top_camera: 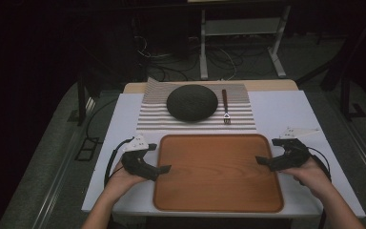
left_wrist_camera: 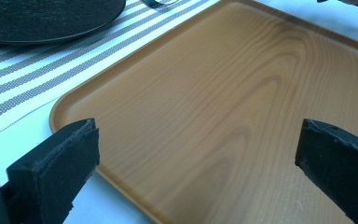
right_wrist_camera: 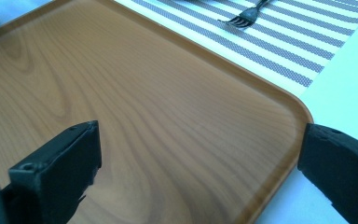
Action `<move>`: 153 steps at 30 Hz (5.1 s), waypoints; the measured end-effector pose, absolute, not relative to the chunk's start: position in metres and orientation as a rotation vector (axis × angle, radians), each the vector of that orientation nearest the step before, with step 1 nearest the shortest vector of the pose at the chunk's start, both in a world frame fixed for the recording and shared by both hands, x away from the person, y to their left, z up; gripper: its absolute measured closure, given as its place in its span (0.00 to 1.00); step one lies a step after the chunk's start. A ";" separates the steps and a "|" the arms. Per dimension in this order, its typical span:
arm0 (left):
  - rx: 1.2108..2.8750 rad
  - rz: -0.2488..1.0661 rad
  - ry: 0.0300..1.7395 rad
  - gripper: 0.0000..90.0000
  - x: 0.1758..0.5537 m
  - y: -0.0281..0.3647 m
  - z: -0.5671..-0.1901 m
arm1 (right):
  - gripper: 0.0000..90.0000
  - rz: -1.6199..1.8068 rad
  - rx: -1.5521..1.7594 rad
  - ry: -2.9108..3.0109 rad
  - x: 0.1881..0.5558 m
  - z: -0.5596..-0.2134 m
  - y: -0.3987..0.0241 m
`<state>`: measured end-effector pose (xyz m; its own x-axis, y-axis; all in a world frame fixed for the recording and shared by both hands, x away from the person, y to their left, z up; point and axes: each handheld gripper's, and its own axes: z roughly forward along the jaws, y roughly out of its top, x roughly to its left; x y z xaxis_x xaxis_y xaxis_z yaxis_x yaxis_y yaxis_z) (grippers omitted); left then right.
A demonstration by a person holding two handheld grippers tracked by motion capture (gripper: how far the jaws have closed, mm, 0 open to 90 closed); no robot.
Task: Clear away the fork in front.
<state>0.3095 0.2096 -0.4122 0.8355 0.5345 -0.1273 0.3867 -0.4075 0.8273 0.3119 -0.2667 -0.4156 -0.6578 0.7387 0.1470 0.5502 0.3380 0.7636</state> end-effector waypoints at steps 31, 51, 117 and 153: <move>2.039 0.195 0.678 0.00 0.309 0.211 -0.411 | 0.00 1.201 1.186 2.370 0.351 -0.406 -0.253; 2.036 0.195 0.679 0.00 0.309 0.211 -0.411 | 0.00 1.171 1.201 2.369 0.378 -0.406 -0.244; 2.039 0.221 0.680 0.00 0.309 0.211 -0.412 | 0.49 0.824 1.457 2.412 0.528 -0.400 -0.178; 2.036 0.213 0.680 0.00 0.309 0.212 -0.412 | 0.73 0.405 1.598 2.521 0.590 -0.424 -0.136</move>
<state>0.3091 0.2124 -0.4125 0.8306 0.5443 -0.1179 0.3798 -0.3988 0.8347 0.5905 -0.1365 -0.4240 -0.4313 0.9016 0.0339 0.8668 0.4036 0.2929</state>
